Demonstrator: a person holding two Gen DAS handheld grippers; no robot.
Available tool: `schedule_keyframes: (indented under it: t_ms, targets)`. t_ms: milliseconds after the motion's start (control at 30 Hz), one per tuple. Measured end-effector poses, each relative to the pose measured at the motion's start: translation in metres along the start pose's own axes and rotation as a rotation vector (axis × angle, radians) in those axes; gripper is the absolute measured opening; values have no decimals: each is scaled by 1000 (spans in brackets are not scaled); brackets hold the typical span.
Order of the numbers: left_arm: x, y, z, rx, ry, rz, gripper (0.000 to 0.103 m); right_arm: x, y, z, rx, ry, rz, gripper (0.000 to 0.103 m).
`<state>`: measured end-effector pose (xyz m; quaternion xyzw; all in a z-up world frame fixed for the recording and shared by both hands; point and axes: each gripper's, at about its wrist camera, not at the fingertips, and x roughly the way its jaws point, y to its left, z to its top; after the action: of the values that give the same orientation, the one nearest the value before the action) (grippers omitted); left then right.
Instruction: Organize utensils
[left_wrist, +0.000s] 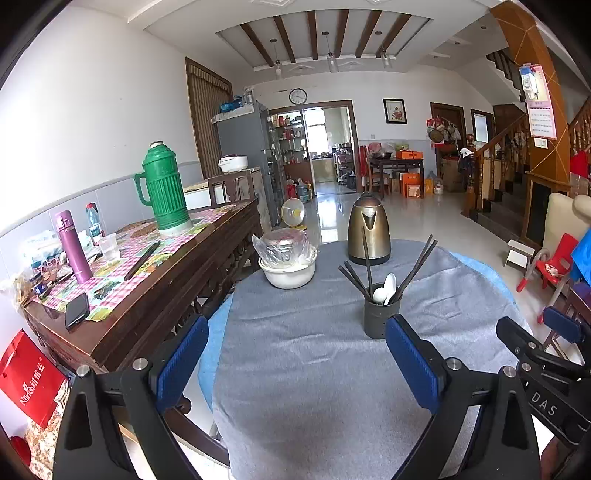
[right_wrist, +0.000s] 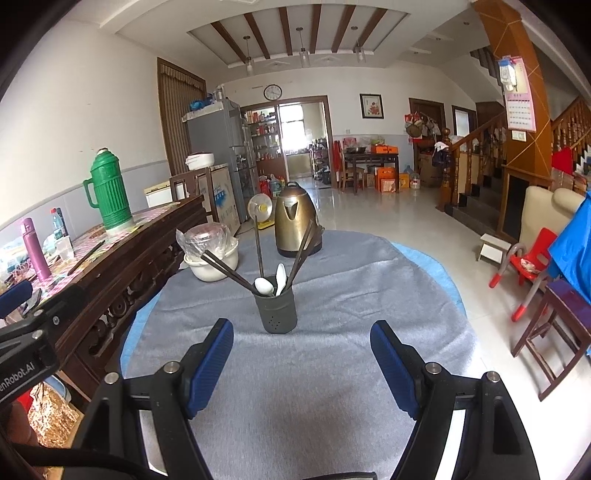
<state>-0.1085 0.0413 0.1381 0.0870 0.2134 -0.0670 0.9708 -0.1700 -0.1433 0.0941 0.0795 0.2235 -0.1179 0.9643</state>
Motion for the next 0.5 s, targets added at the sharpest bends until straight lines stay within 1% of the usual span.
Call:
schedule_keyframes:
  t_ms: [233,500]
  targets:
    - [-3,5,-4,-10,-4,6,97,-5,7,3,-1,-29,-19,80]
    - [-4,14,-6,-23,-10,8,97,-2,12,6,-4,-33,-28,80]
